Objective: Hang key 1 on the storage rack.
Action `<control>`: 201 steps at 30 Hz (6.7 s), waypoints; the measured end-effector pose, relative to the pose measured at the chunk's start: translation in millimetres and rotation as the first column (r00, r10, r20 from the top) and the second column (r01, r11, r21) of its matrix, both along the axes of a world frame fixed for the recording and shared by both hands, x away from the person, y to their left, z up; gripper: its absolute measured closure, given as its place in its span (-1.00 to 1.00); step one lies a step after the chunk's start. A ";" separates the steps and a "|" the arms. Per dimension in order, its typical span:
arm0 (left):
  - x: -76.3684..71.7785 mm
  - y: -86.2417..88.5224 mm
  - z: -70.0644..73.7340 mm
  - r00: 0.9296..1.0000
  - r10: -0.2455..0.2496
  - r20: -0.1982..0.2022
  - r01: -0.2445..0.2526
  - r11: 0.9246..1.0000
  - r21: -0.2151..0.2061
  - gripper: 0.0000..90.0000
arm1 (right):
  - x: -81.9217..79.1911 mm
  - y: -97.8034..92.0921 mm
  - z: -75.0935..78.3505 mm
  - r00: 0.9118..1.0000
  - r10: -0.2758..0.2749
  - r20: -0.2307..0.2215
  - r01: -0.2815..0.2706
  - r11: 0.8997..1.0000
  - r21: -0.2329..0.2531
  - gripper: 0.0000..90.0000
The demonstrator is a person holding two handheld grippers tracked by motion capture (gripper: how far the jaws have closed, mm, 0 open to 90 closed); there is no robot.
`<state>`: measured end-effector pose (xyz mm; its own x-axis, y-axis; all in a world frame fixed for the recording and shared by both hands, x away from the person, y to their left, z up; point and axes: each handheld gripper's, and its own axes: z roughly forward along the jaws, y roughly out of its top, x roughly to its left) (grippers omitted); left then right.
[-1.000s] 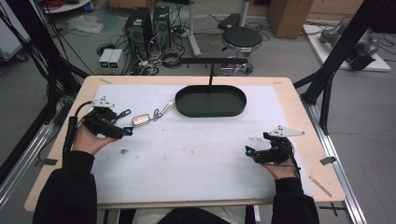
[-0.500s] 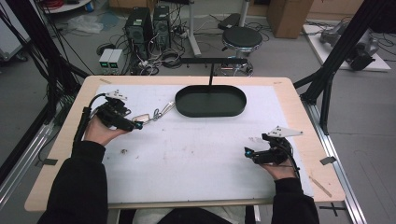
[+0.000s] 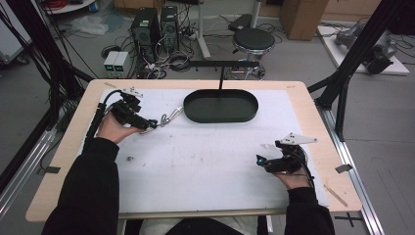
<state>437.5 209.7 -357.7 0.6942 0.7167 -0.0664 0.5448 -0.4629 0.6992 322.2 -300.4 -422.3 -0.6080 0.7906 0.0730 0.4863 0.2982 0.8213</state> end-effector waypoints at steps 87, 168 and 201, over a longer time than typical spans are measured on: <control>96.7 -79.1 -42.4 0.996 0.046 -0.071 -0.036 0.990 0.134 0.66 | -2.0 -0.9 -6.2 0.999 -0.032 -0.012 0.030 0.996 -0.084 -0.98; 78.0 -122.1 143.3 0.928 -0.097 0.360 0.129 0.989 -0.066 0.66 | -1.4 11.4 -4.6 0.999 0.043 0.018 -0.042 0.996 -0.081 -0.98; 113.7 -156.3 127.6 0.934 -0.023 0.356 0.094 0.978 -0.184 0.66 | -5.6 10.1 -5.1 0.999 0.042 0.011 -0.041 0.995 -0.093 -0.98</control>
<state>551.1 53.4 -230.1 0.7387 0.6718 0.0545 0.2249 -0.3218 0.9197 316.6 -290.3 -427.4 -0.6408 0.7677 -0.0074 0.4613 0.3927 0.7956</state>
